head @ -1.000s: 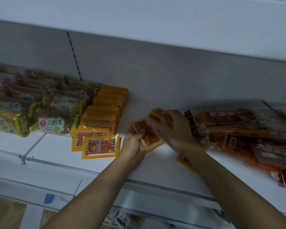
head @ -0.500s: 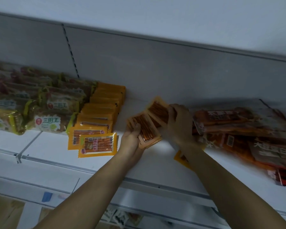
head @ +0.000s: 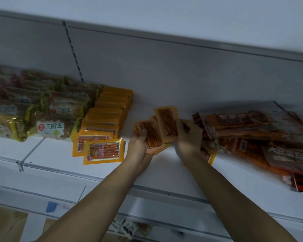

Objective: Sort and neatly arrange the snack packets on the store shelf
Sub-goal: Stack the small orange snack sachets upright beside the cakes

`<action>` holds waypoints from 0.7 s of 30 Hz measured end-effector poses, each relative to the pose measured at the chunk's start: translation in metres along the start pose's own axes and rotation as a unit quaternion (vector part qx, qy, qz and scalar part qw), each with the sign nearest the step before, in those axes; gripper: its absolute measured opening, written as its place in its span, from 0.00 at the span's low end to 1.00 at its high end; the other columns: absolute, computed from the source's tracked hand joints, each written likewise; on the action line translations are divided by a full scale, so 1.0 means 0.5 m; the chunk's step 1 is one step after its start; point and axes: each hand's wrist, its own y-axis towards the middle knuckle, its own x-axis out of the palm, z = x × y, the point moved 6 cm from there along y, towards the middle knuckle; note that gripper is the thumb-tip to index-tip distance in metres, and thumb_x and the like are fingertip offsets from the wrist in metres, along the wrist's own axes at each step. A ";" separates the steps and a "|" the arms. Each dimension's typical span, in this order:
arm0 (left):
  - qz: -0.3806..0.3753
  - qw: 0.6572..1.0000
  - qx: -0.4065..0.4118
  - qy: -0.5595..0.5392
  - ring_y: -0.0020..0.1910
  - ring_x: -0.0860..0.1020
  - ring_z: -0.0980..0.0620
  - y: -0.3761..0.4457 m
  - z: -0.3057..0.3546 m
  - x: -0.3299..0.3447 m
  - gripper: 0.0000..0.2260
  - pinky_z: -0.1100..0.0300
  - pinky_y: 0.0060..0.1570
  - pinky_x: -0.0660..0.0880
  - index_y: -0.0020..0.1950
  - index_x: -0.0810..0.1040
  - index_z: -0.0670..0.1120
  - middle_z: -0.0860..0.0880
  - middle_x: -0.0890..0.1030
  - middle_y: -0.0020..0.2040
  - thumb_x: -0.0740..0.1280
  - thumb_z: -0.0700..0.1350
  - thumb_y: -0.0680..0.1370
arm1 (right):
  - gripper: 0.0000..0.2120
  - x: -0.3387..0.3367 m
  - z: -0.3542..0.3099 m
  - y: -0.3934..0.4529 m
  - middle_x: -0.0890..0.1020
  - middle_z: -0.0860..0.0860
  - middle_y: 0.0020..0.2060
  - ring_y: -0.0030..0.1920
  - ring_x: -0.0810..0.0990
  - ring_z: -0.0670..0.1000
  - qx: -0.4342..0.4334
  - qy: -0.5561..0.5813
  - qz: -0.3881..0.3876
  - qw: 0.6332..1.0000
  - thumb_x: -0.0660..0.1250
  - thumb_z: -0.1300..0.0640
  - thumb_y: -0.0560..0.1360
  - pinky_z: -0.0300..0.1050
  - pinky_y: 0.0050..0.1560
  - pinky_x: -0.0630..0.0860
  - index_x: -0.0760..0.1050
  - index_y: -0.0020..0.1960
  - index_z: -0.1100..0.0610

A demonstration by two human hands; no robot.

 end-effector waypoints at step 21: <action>-0.020 0.999 0.031 0.019 0.61 0.80 0.32 0.003 0.003 -0.015 0.19 0.28 0.55 0.77 0.72 0.71 0.42 0.34 0.80 0.64 0.66 0.36 0.81 | 0.20 0.070 -0.007 0.104 0.77 0.49 0.47 0.46 0.77 0.49 0.033 -0.335 -0.201 0.920 0.76 0.57 0.72 0.41 0.38 0.70 0.72 0.59 0.55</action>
